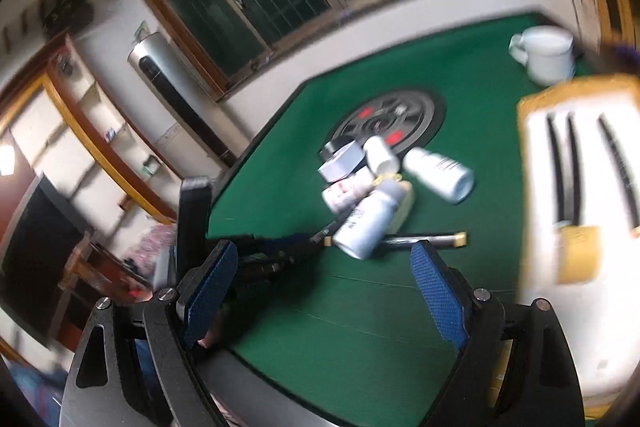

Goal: Organize rigid objects
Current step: 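Move both grippers back to the table and grasp a marker with the left gripper, then grasp a small white pill bottle with the right gripper while the left gripper holds its marker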

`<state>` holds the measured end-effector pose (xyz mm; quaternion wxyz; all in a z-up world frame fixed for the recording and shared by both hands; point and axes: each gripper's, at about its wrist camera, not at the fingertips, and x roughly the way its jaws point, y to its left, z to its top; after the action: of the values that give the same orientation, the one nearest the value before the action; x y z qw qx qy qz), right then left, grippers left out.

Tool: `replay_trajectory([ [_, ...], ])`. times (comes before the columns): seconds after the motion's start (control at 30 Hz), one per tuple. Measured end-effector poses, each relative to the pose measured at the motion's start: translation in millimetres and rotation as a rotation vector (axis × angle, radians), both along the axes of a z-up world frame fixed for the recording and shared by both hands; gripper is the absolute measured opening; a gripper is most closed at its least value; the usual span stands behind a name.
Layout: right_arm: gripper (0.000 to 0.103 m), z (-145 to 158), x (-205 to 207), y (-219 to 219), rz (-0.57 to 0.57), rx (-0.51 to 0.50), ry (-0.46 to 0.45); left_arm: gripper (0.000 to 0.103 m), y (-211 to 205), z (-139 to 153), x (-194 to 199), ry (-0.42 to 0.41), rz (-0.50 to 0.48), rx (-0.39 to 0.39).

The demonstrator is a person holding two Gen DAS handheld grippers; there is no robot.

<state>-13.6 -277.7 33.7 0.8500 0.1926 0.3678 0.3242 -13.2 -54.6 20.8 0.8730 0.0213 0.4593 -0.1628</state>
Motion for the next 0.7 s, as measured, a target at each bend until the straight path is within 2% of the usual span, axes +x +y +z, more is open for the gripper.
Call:
replay_trajectory([
  [0.13,0.049,-18,35,14,-0.011,0.046,0.150,0.019,4,1,-9,0.001,0.018,0.005],
  [0.3,0.049,-37,63,25,-0.050,-0.006,0.249,0.019,3,1,-10,0.007,0.012,0.012],
  [0.47,0.048,-50,78,31,-0.055,-0.038,0.307,0.019,-7,-1,-12,-0.023,0.005,0.080],
  [0.5,0.047,-53,79,32,-0.047,-0.026,0.318,0.019,-7,-1,-12,-0.028,0.006,0.082],
  [0.53,0.039,-56,79,35,-0.032,-0.031,0.325,0.019,-8,-1,-13,-0.033,0.009,0.085],
  [0.63,0.035,-58,73,36,0.000,-0.017,0.308,0.016,-5,-1,-13,-0.035,0.032,0.065],
  [0.7,0.034,-51,63,34,0.023,-0.006,0.266,0.013,0,-1,-14,-0.023,0.045,0.014],
])
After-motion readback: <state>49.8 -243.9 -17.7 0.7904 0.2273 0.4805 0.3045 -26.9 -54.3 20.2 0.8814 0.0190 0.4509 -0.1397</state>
